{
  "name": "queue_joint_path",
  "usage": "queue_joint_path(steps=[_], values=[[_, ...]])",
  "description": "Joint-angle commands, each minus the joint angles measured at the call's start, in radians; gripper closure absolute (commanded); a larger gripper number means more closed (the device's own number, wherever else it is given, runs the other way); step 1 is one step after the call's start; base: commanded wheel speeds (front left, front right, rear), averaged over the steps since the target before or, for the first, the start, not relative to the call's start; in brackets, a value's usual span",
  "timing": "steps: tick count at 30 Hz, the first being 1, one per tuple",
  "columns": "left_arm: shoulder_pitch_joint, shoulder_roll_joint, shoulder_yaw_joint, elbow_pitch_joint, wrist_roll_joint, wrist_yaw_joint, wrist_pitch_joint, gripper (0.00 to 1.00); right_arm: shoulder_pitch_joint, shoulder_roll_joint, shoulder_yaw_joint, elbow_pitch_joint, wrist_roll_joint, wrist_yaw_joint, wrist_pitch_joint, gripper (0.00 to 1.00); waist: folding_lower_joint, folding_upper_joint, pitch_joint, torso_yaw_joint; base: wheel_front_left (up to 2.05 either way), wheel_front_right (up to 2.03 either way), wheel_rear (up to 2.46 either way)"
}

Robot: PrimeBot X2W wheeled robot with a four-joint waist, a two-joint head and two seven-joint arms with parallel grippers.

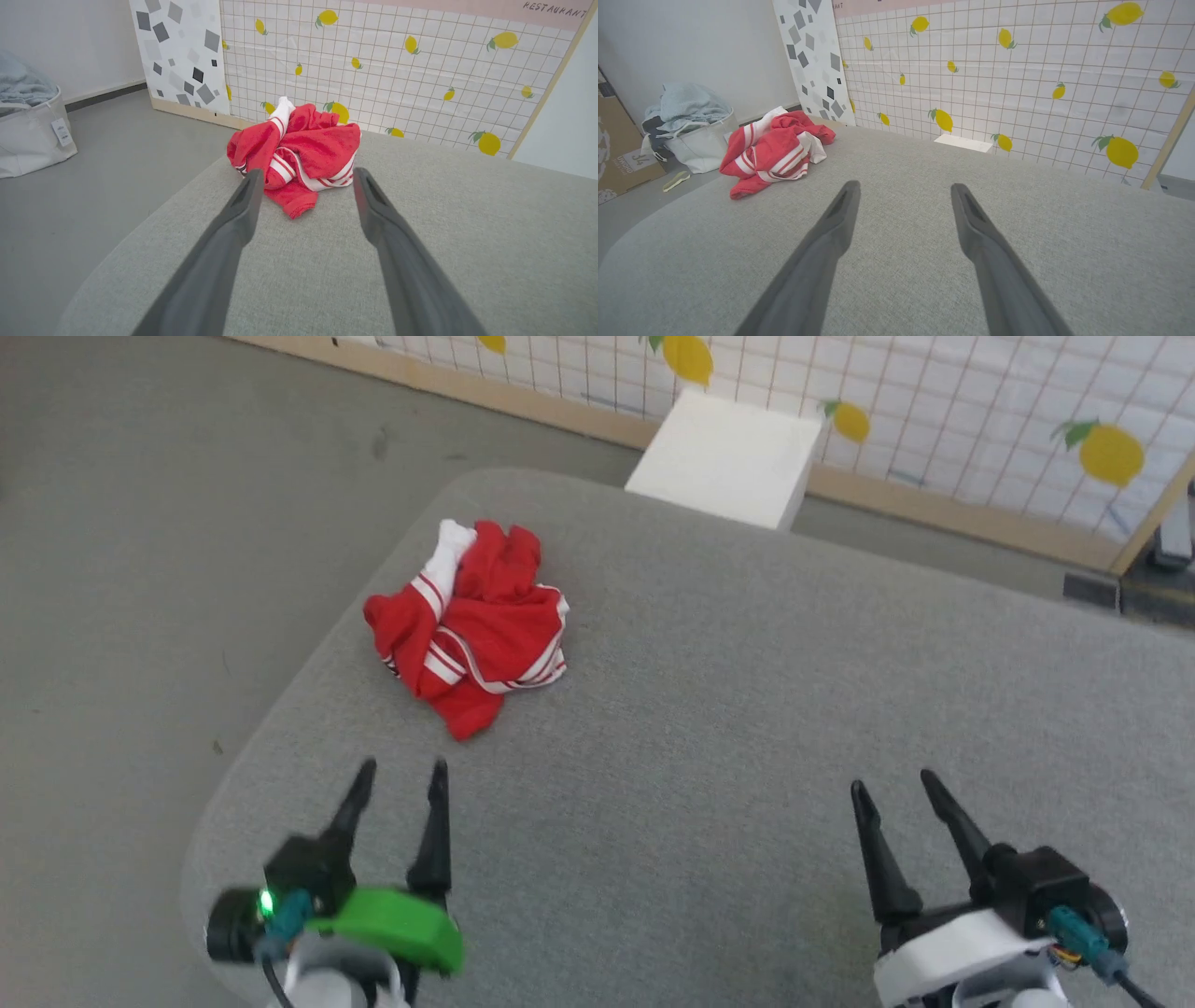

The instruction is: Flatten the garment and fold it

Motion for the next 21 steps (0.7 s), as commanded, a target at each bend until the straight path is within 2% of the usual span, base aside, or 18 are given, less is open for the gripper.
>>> queue_joint_path(steps=[1,5,11,18,21], values=[[-0.059,0.017,0.008,0.017,-0.01,-0.014,-0.001,0.0,-0.022,0.001,-0.006,-0.015,-0.015,-0.002,0.005,0.0,0.0,0.0,0.07,-0.045,0.0,0.0,0.0],[-0.213,0.073,0.006,0.046,-0.025,-0.049,0.058,0.0,-0.044,0.001,-0.016,-0.051,-0.046,-0.002,0.024,0.0,0.0,0.0,0.154,-0.092,0.0,0.0,0.0],[-0.454,0.193,-0.008,0.111,-0.064,-0.08,0.219,0.0,-0.085,0.001,-0.033,-0.096,-0.077,-0.002,0.039,0.0,0.0,0.0,0.273,-0.168,0.0,0.0,0.0],[-0.667,0.372,-0.102,0.255,-0.224,-0.087,0.532,0.0,-0.132,0.001,-0.045,-0.119,-0.082,-0.002,0.035,0.0,0.0,0.0,0.386,-0.252,0.0,0.0,0.0],[-0.723,0.432,-0.119,0.306,-0.306,-0.087,0.645,0.0,-0.146,0.001,-0.049,-0.114,-0.078,-0.002,0.029,0.0,0.0,0.0,0.417,-0.276,0.0,0.0,0.0]])
